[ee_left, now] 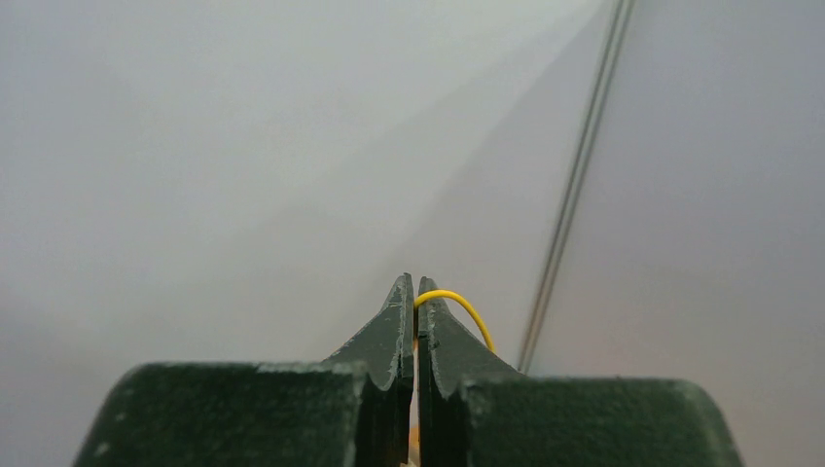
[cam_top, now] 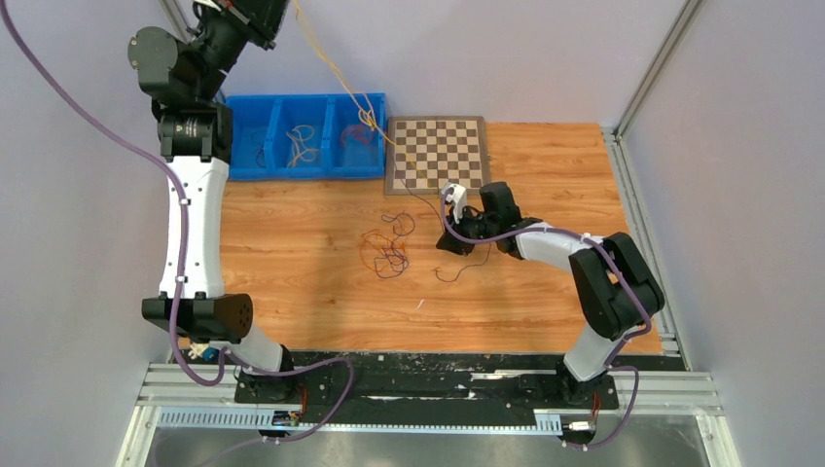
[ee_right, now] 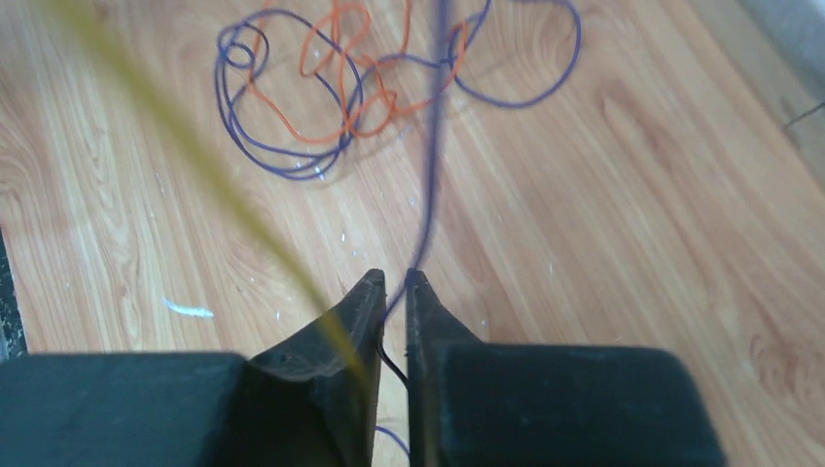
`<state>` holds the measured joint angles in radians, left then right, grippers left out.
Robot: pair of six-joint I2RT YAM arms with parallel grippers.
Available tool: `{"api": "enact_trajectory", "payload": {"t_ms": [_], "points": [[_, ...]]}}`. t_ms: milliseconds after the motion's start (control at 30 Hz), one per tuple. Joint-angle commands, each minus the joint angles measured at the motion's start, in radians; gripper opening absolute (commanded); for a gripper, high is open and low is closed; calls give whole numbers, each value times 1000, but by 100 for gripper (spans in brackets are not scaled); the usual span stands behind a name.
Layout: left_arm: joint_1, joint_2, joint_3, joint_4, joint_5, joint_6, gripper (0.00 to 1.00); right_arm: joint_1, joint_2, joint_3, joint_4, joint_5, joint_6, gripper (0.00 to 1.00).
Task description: Untangle the cables
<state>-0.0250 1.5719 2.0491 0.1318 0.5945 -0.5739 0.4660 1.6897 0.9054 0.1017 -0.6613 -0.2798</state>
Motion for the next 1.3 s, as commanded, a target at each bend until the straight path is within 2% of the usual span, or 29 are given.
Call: {"api": "enact_trajectory", "payload": {"t_ms": [0, 133, 233, 300, 333, 533, 867, 1067, 1267], "points": [[17, 21, 136, 84, -160, 44, 0, -10, 61, 87, -175, -11, -12, 18], [59, 82, 259, 63, -243, 69, 0, -16, 118, 142, -278, -32, -2, 19], [70, 96, 278, 67, -314, 102, 0, -21, 143, 163, -322, -25, 10, 11], [80, 108, 290, 69, -350, 111, 0, -33, 164, 181, -363, -30, 12, 1], [83, 116, 297, 70, -360, 117, 0, -38, 175, 190, -386, -28, 13, 0], [108, 144, 324, 77, -423, 184, 0, -88, 203, 230, -514, -46, 16, 2], [134, 169, 169, 158, -472, 252, 0, -119, 176, 292, -541, -80, 31, 6], [133, 228, 150, 211, -418, 192, 4, -127, 169, 309, -556, -78, 33, 6], [132, 320, 220, 225, -424, 165, 5, -130, 170, 316, -572, -73, 21, 6]]}}
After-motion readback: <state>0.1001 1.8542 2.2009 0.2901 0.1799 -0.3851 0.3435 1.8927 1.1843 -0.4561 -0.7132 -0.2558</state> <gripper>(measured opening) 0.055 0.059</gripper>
